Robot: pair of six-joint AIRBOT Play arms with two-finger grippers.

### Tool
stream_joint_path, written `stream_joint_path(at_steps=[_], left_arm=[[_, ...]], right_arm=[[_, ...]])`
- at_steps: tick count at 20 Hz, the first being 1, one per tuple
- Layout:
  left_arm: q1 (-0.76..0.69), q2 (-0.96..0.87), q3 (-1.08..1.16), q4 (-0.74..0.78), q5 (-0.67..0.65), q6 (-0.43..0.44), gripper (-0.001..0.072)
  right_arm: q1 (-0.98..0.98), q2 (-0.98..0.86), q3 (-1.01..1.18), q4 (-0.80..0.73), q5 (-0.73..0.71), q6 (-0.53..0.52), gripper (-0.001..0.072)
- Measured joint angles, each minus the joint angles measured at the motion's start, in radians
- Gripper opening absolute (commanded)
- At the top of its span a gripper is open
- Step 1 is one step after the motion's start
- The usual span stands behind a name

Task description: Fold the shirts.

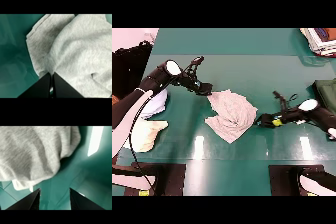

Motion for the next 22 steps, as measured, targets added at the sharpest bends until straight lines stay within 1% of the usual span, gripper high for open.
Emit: stream_joint_path(at_steps=[1,2,4,5,8,11,15,22], left_arm=[[0.0,0.0,0.001,0.0,-0.004,0.0,0.0022],[0.0,0.0,0.001,0.002,-0.008,0.0,0.0022],[0.0,0.0,0.002,0.004,-0.014,0.0,0.0022],[0.0,0.001,0.002,0.005,-0.02,0.0,0.0021],[0.0,0.013,0.018,0.018,-0.041,0.0,0.0021],[0.0,0.077,0.077,0.071,-0.064,-0.001,0.0021],[0.0,0.242,0.225,0.139,-0.101,-0.002,0.0022],[-0.003,0.548,0.459,0.161,-0.176,-0.022,0.0021]], right_arm=[[0.032,-0.029,0.002,0.017,-0.032,-0.004,0.0359],[0.059,-0.058,0.013,0.033,-0.052,-0.007,0.0231],[0.094,-0.102,0.042,0.041,-0.082,-0.011,0.0023],[0.103,-0.116,0.058,0.047,-0.095,-0.011,0.0013],[0.118,-0.125,0.112,0.027,-0.103,-0.014,0.0012],[0.094,-0.057,0.203,-0.061,-0.066,-0.004,0.0012],[0.003,0.092,0.396,-0.161,0.041,0.019,0.0012],[-0.14,0.326,0.74,-0.196,0.152,0.04,0.0012]])
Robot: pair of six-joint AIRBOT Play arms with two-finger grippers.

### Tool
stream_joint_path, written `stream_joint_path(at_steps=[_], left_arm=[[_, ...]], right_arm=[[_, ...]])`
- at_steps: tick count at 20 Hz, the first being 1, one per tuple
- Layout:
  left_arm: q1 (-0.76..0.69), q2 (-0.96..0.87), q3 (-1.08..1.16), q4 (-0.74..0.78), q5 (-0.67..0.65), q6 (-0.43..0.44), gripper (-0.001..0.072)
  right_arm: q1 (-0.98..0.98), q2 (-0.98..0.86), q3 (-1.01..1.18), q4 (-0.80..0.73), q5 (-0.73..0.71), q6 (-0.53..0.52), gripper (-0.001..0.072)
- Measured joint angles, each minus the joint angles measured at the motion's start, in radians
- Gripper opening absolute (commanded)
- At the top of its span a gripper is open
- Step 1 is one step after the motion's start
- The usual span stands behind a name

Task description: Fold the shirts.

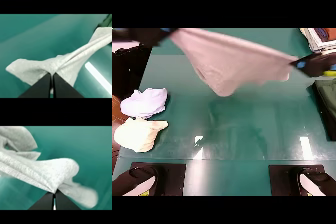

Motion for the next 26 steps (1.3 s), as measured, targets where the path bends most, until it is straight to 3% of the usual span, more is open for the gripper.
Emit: stream_joint_path(at_steps=[7,13,19,22,24,26], left_arm=[[0.0,0.081,0.037,-0.006,-0.128,-0.048,0.0021],[-0.006,-0.012,-0.275,-0.082,-0.175,-0.047,0.0022],[-0.141,-0.125,-0.724,-0.142,-0.059,0.019,0.0022],[-0.205,-0.169,-0.839,-0.155,0.032,0.039,0.0035],[-0.224,-0.185,-0.872,-0.161,0.082,0.047,0.0488],[-0.235,-0.193,-0.87,-0.163,0.109,0.05,0.05]], right_arm=[[-0.102,0.016,0.239,-0.027,0.188,0.075,0.0012],[-0.007,-0.173,0.155,-0.051,0.29,0.143,0.0011],[0.124,-0.346,-0.087,-0.129,0.222,0.161,0.0012],[0.143,-0.379,-0.151,-0.143,0.189,0.163,0.0011],[0.148,-0.387,-0.171,-0.147,0.176,0.163,0.0012],[0.151,-0.392,-0.182,-0.151,0.17,0.163,0.0012]])
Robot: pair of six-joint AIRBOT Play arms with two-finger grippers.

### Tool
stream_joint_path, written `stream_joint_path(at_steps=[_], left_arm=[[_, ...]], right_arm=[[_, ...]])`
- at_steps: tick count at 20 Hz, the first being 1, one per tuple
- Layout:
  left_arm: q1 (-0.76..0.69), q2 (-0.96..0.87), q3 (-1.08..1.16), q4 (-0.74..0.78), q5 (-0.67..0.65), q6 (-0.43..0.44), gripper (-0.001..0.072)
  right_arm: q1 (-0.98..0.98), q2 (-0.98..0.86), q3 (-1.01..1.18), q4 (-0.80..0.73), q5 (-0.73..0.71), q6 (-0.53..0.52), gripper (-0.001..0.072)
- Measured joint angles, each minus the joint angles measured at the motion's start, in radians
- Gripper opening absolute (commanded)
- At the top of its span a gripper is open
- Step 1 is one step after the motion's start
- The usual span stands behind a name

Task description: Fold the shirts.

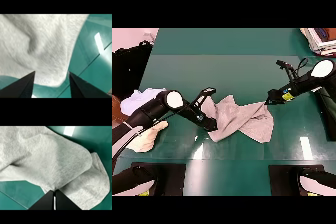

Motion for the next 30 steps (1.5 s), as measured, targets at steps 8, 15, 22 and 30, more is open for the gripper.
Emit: stream_joint_path(at_steps=[8,15,22,30], left_arm=[[0.166,-0.018,0.259,0.209,0.006,-0.024,0.0499],[0.428,-0.222,0.307,0.119,-0.033,-0.002,0.0499],[0.468,-0.411,0.312,-0.042,-0.018,0.095,0.0499],[0.428,-0.444,0.312,-0.072,0.031,0.13,0.0499]], right_arm=[[0.003,-0.003,-0.011,-0.003,-0.006,0.0,0.0012],[0.003,-0.003,-0.011,-0.003,-0.008,0.001,0.0011],[0.003,-0.003,-0.011,-0.003,-0.009,0.001,0.0012],[0.003,-0.003,-0.011,-0.003,-0.01,0.001,0.0012]])
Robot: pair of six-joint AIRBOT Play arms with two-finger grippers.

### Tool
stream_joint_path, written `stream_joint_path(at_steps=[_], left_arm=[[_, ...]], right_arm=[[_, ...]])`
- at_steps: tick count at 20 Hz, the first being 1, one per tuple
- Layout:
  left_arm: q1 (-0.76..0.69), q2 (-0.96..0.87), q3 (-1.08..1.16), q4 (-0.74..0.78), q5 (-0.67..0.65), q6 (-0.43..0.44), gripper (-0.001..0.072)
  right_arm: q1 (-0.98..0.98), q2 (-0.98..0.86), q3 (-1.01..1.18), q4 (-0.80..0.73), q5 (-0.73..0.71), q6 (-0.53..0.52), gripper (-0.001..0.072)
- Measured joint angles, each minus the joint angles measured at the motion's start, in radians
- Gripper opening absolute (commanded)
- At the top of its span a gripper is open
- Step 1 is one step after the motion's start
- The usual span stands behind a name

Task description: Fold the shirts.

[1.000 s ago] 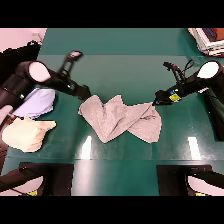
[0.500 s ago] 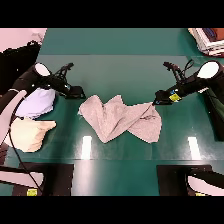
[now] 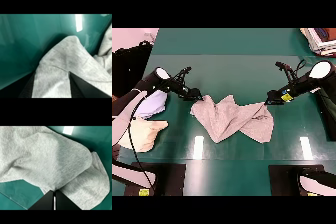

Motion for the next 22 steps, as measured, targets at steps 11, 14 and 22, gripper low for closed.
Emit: stream_joint_path(at_steps=[11,14,22], left_arm=[[-0.018,0.004,0.005,-0.006,-0.013,-0.001,0.0021],[-0.018,0.05,0.045,0.008,-0.036,-0.002,0.0021],[-0.018,0.377,0.295,0.151,-0.052,-0.05,0.0022]], right_arm=[[0.0,0.0,0.0,0.045,-0.035,0.0,0.0012],[-0.011,0.007,0.0,0.048,-0.038,0.0,0.0012],[-0.135,0.193,0.072,0.048,-0.073,-0.017,0.0012]])
